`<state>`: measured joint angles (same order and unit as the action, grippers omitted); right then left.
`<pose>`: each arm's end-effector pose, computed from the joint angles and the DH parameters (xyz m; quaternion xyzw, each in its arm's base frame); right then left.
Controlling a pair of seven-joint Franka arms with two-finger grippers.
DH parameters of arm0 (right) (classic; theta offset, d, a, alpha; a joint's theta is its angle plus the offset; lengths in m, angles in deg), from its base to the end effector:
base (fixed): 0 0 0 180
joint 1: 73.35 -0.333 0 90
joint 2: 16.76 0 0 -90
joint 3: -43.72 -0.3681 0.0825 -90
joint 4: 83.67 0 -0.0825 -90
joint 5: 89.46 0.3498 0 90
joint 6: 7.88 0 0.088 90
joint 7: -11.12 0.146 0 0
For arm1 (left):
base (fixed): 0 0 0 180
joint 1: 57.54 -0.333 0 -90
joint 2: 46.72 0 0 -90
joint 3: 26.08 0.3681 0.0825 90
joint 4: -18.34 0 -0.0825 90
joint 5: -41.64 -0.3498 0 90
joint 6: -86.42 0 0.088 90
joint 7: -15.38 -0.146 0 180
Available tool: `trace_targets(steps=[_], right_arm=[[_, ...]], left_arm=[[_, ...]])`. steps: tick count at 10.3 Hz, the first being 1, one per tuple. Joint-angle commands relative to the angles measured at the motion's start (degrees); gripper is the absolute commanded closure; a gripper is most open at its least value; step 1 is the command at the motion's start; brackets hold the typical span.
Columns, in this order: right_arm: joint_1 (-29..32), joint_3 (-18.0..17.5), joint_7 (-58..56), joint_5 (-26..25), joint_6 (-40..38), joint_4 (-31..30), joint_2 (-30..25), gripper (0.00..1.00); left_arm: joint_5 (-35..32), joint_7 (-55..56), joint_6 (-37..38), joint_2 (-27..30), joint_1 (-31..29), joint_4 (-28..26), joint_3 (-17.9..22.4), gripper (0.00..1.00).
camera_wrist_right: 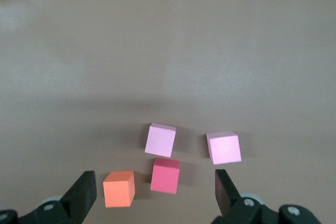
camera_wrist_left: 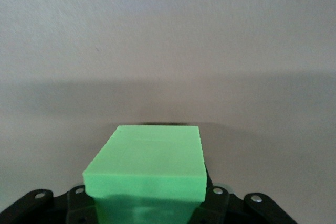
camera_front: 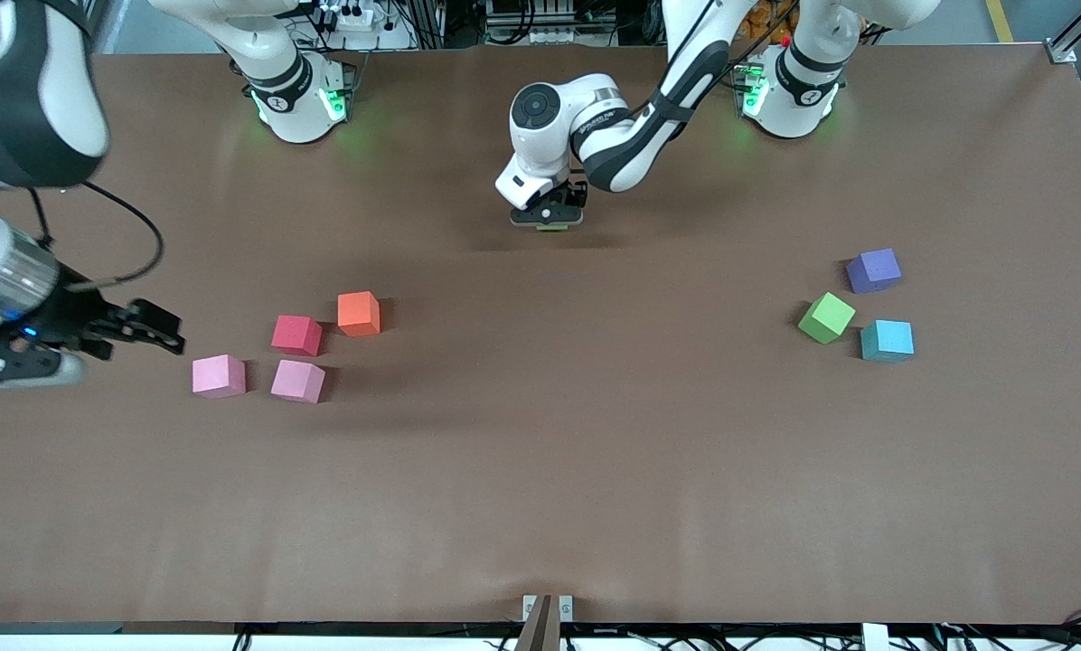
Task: Arrange blocks into number 1
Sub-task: 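Reach the right gripper to the orange block while the left gripper withdraws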
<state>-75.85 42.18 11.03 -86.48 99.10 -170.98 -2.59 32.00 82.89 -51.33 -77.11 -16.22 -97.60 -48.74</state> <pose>0.6291 0.0485 0.5443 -0.9980 -0.0290 -0.0470 0.0301 0.2713 -0.5237 0.2273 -0.9976 0.0151 0.0624 0.0263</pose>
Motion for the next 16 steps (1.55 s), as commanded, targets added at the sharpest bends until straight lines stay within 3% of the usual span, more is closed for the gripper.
trace_targets(steps=[1,3,4,5,8,11,14,16], right_arm=[[-1.80,0.22,0.52,0.54,7.77,-6.19,-0.02,0.00],[-3.64,0.22,4.36,0.54,13.75,-11.72,-0.37,0.00],[-4.87,0.22,6.91,0.45,16.04,-14.71,-0.80,0.00],[-5.14,0.22,8.07,0.45,16.59,-16.83,-1.33,0.00],[-6.99,0.22,8.70,0.54,21.66,-26.13,-3.53,0.00],[-8.65,0.22,9.05,0.63,29.15,-32.48,-3.45,0.00],[-11.29,0.22,12.82,0.63,29.16,-36.61,-3.44,0.00],[-12.78,0.22,14.05,0.63,32.74,-40.56,-3.18,0.00]], left_arm=[[-1.43,1.31,-0.32,-0.20,2.26,-0.42,-0.02,1.00],[-1.43,1.40,-0.24,-0.03,2.27,-0.51,-1.24,1.00],[-1.43,1.31,-0.24,-0.20,2.36,-0.51,-1.25,0.54],[-1.35,1.74,-0.24,-0.72,4.53,-0.43,-1.25,0.01],[-1.43,2.10,1.33,0.06,4.73,-0.34,-1.24,0.00],[-0.74,2.01,8.18,6.19,3.68,0.01,-1.25,0.00],[-0.12,2.10,11.71,13.05,-0.79,0.28,-1.25,0.00],[0.59,2.01,12.33,16.31,-6.84,0.19,-1.25,0.00]])
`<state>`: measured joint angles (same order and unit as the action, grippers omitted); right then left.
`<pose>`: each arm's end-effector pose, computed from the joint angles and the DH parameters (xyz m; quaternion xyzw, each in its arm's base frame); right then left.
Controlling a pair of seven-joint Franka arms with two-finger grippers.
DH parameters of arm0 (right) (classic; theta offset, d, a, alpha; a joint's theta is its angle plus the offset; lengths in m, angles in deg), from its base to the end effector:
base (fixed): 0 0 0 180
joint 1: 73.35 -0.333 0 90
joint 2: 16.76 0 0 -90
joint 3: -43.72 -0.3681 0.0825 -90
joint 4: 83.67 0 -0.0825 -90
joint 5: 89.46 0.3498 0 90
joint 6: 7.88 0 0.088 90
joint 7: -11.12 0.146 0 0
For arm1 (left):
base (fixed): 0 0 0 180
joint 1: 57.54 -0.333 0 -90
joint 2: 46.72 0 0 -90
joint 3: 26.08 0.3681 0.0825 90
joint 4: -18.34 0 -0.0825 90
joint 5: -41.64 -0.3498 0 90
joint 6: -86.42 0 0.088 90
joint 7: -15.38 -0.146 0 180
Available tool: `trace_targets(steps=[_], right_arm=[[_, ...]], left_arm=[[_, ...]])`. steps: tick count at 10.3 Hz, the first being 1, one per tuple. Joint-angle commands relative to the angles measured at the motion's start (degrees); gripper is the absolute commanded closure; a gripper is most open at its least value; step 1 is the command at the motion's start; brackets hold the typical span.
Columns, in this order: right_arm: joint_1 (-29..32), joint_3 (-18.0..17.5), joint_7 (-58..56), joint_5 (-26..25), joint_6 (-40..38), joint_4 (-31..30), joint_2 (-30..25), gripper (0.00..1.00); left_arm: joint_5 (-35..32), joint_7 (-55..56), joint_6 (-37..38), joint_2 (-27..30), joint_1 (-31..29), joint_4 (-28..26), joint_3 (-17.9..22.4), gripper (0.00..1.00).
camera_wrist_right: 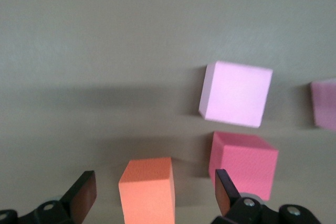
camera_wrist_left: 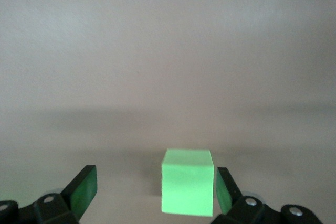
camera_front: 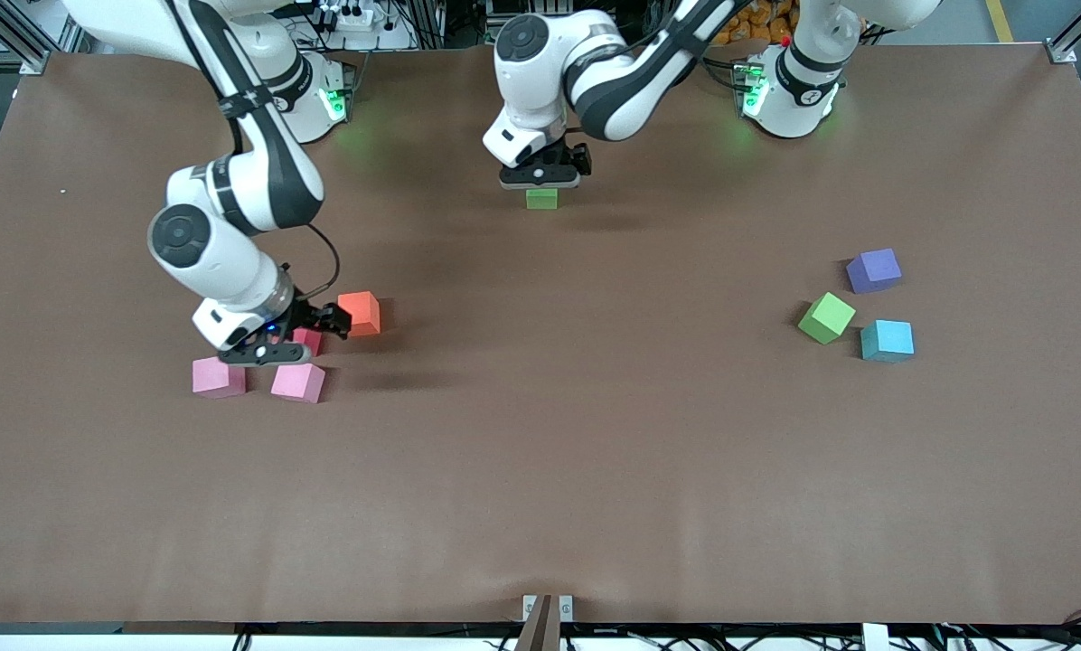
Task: Arrange blocks into number 1
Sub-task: 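Grasp the orange block with the right gripper while the left reaches cyan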
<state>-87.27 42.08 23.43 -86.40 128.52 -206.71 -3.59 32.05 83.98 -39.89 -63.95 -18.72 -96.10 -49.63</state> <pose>0.5336 0.1502 0.3316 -0.9997 -0.0087 0.0036 0.0215 0.2879 -0.5017 0.3486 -0.9994 -0.0088 0.0075 0.0314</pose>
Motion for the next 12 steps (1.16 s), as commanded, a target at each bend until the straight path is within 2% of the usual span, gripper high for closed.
trace_targets(steps=[1,4,8,12], right_arm=[[-2.32,0.32,2.71,0.54,5.43,-6.41,-2.02,0.00],[-3.12,0.32,3.86,0.54,9.65,-10.19,-1.75,0.00],[-4.70,0.32,3.87,0.54,11.60,-11.17,0.09,0.00],[-5.76,0.41,3.52,0.46,14.33,-11.26,2.73,0.00]], left_arm=[[0.54,0.39,1.76,3.86,-7.85,-1.49,-0.36,0.00],[0.36,-2.23,2.20,4.49,-19.53,-1.93,-0.27,0.00],[0.36,-10.95,2.20,2.73,-40.18,-2.02,-0.27,0.00],[-0.26,-11.39,2.20,1.67,-53.56,-2.11,-0.18,0.00]])
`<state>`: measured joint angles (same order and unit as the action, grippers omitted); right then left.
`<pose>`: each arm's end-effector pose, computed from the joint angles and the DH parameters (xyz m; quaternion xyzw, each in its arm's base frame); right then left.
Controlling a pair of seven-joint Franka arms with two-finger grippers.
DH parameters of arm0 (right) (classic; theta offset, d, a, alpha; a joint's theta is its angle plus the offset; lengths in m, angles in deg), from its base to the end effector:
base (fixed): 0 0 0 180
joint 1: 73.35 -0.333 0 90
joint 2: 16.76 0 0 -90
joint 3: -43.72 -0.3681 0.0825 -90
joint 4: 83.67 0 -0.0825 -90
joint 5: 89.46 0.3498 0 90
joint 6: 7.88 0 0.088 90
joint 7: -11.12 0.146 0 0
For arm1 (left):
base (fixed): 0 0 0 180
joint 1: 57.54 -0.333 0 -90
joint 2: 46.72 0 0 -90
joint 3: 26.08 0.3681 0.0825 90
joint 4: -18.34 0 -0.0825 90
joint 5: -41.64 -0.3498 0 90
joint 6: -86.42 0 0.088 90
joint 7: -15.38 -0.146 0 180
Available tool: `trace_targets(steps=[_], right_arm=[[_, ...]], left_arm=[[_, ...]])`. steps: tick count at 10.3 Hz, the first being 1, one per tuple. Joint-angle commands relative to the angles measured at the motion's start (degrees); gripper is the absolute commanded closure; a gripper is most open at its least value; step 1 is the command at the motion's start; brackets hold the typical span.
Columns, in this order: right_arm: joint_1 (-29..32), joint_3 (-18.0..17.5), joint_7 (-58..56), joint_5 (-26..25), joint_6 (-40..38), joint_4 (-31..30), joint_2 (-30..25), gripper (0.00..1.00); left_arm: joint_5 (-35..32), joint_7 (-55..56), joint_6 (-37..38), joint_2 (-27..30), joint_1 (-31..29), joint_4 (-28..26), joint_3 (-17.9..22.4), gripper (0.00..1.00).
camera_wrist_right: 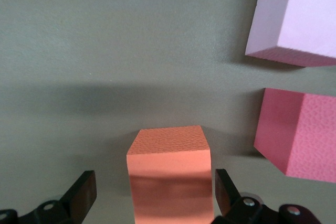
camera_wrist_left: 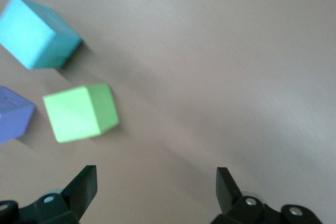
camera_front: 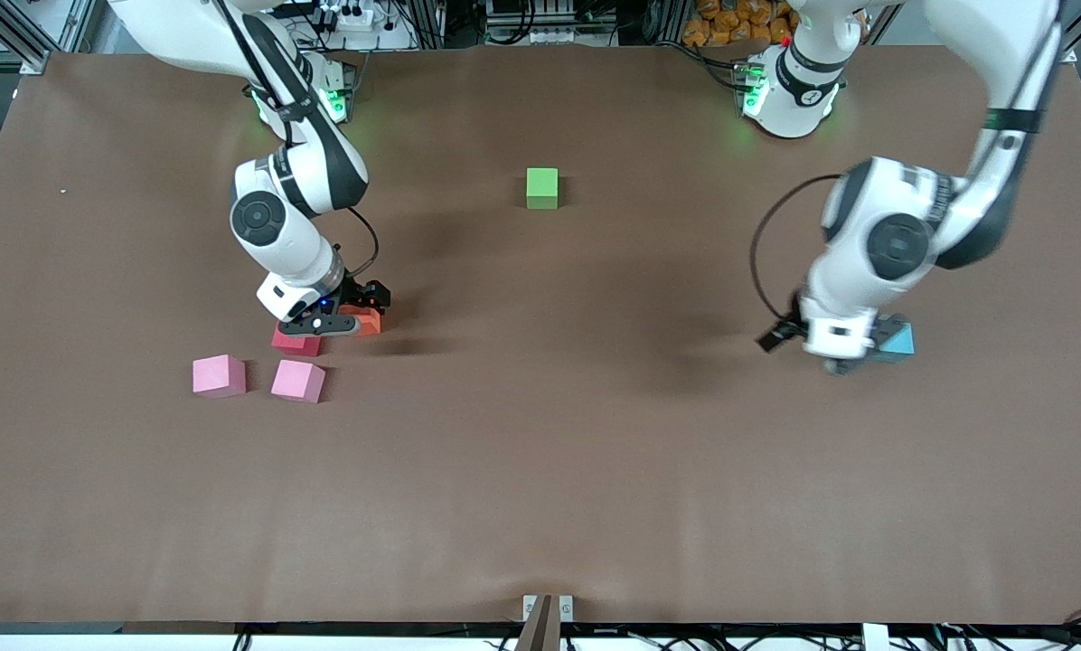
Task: Arrange blocks into number 1
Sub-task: 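Grasp the orange block with the right gripper while the left reaches cyan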
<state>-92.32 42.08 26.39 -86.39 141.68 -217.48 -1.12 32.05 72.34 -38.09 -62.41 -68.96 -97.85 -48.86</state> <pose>0.4828 0.1815 0.2601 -0.9996 -0.0230 0.0045 0.0169 0.5563 -0.0905 0.3478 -0.9378 -0.3431 0.0347 0.0400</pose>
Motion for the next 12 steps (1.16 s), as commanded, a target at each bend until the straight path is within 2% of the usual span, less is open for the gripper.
trace_targets(steps=[1,5,7,10,12], right_arm=[[-0.71,0.41,0.38,0.36,1.17,-0.50,0.35,0.00],[-0.62,0.50,-0.06,0.36,2.39,-0.84,1.31,0.01],[-0.54,0.50,-0.06,0.36,4.07,-1.90,1.84,0.12],[-0.27,0.50,-0.06,0.36,4.07,-1.99,1.85,0.35],[-0.18,0.59,0.37,0.36,4.07,-1.99,1.67,0.38]], left_arm=[[-0.25,0.34,0.41,0.04,-5.53,-0.53,-0.95,0.00],[-0.17,2.26,-2.30,-1.72,-13.52,-2.20,-0.95,0.00],[-0.17,8.74,-5.38,-2.16,-17.14,-2.20,-0.95,0.00],[-0.34,22.09,-9.68,-6.27,-17.85,-0.89,-0.42,0.00],[-0.69,30.18,-10.40,-8.91,-17.85,0.52,0.19,0.00]])
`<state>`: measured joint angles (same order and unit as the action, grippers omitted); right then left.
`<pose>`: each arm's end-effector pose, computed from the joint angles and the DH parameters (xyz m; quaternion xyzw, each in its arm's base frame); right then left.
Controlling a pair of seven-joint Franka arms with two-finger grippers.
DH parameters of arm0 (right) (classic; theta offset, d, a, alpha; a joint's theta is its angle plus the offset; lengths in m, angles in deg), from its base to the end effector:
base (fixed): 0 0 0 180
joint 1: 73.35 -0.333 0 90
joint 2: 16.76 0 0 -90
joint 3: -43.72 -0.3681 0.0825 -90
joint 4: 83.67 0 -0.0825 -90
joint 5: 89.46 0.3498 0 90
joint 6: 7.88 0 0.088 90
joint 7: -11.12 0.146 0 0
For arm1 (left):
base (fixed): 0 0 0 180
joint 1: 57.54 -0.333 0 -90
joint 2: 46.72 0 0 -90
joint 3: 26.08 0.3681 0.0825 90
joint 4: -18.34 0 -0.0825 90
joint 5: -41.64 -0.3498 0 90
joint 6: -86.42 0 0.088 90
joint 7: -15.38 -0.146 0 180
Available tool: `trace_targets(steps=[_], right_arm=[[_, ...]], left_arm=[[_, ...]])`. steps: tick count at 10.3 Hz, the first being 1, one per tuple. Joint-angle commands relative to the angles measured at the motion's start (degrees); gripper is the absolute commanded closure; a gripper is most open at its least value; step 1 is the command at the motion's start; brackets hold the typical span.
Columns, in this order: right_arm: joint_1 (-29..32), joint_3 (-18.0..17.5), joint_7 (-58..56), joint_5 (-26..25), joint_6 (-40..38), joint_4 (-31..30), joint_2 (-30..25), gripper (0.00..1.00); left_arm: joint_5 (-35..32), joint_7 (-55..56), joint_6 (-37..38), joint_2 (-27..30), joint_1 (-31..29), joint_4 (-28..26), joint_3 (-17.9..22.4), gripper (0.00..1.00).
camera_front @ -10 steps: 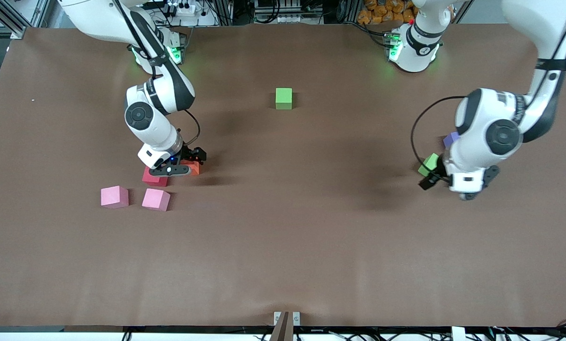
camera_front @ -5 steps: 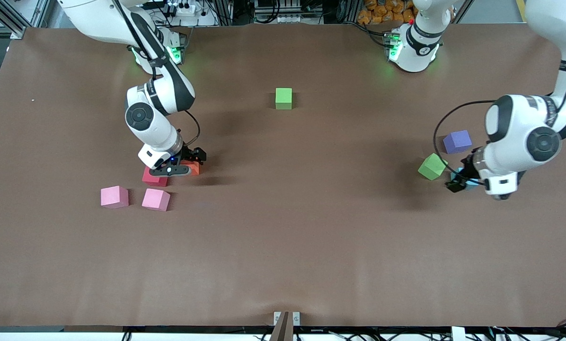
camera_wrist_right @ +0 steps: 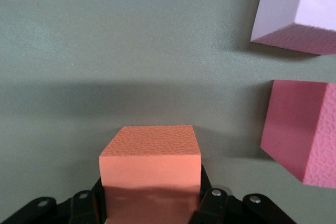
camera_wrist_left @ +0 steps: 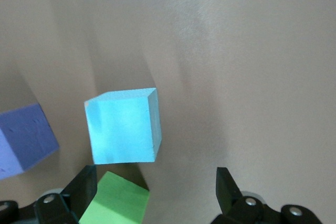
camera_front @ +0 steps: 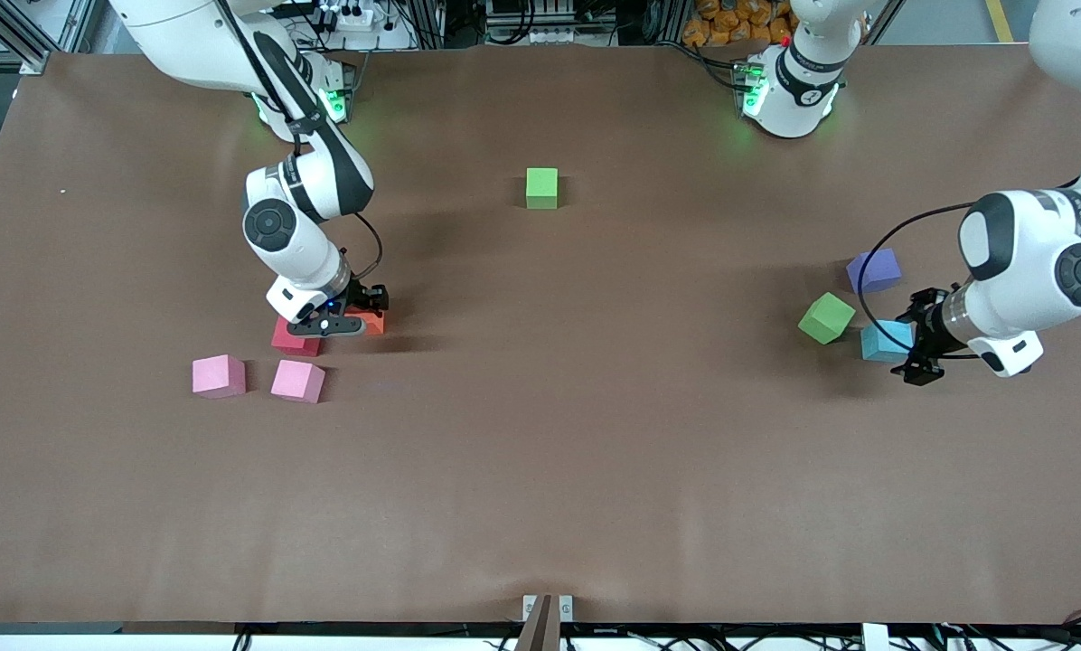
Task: Arrange blocks into number 1
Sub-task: 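Grasp the orange block with the right gripper while the left reaches cyan, then place the orange block below the green block while the left grasps cyan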
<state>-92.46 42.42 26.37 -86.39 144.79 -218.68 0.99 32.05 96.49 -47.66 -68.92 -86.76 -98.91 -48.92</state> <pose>0.4800 0.1781 0.2391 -0.9997 -0.0207 0.0056 0.0147 0.5756 0.0814 0.2928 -0.7550 -0.6549 0.0319 0.0046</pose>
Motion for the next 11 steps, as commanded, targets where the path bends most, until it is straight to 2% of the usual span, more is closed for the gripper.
trace_targets(steps=[1,3,6,8,10,11], right_arm=[[-0.13,0.24,0.92,0.45,1.05,-0.78,-0.53,0.38],[-1.35,0.59,3.54,0.71,1.05,-0.61,-0.97,0.38],[-9.41,2.87,13.63,0.63,1.05,0.88,-2.72,0.37],[-18.37,6.64,21.81,0.63,0.79,3.16,-2.82,0.37],[-23.66,7.27,26.13,0.63,0.52,4.05,-2.64,0.37],[-27.60,9.10,29.72,0.54,0.26,5.45,-1.86,0.37]], left_arm=[[-2.96,8.25,-0.84,-2.67,-0.05,1.50,0.51,0.00],[-7.53,14.04,-0.84,-4.08,0.12,1.15,0.60,0.00],[-14.83,21.36,-0.66,-6.01,0.39,0.36,0.51,0.00],[-14.85,20.93,-0.14,-5.58,0.21,-0.08,0.42,0.00],[-14.93,20.05,2.75,-4.35,0.04,0.26,0.34,0.00],[-14.85,19.61,4.16,-3.56,-0.05,0.53,0.33,0.00]])
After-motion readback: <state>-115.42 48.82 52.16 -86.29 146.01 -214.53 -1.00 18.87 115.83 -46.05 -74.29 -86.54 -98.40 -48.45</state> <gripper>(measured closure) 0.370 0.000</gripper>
